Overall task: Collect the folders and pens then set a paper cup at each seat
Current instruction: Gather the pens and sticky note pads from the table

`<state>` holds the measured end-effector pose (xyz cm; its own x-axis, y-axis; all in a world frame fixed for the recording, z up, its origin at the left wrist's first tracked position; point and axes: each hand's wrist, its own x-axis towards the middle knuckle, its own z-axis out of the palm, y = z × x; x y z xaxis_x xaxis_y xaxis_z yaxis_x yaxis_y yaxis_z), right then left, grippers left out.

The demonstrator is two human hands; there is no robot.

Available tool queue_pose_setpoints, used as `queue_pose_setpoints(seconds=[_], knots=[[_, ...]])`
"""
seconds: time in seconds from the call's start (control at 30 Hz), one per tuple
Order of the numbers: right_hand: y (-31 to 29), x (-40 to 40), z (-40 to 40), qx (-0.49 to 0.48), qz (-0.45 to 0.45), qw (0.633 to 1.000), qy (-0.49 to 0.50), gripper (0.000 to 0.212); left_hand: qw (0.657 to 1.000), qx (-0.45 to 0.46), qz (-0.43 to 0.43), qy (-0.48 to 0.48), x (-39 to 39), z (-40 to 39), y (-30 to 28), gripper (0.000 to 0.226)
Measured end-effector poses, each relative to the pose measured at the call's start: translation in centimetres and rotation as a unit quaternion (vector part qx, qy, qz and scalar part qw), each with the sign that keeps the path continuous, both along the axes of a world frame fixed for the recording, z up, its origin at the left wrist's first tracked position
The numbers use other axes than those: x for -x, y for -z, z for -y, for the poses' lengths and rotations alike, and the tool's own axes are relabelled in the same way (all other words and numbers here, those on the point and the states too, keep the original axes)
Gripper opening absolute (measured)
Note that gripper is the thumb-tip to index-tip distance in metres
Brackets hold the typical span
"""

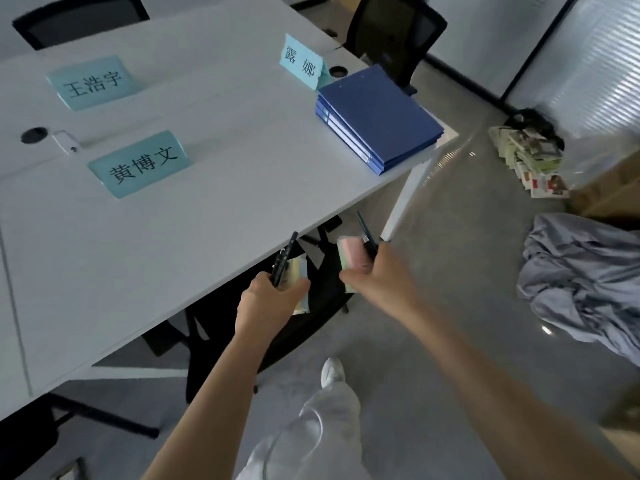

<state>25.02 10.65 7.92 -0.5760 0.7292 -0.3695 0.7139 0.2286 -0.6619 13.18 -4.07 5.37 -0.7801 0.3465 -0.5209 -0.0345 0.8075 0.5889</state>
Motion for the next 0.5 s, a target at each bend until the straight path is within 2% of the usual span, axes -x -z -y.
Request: queue_pose_setpoints(seconds=[0.37, 0.5], knots=[[0.3, 8.0, -14.6, 0.017, 0.034, 0.994, -0.105, 0.049, 0.998, 0.028, 0.003, -0.064, 6.5, -13.3, 1.3, 0.055], [1.6, 10.2, -19.4, 0.055, 0.054, 0.989, -0.127, 0.048, 0.994, 0.038, 0.016, -0.101, 8.2, -17.6, 2.8, 0.055]])
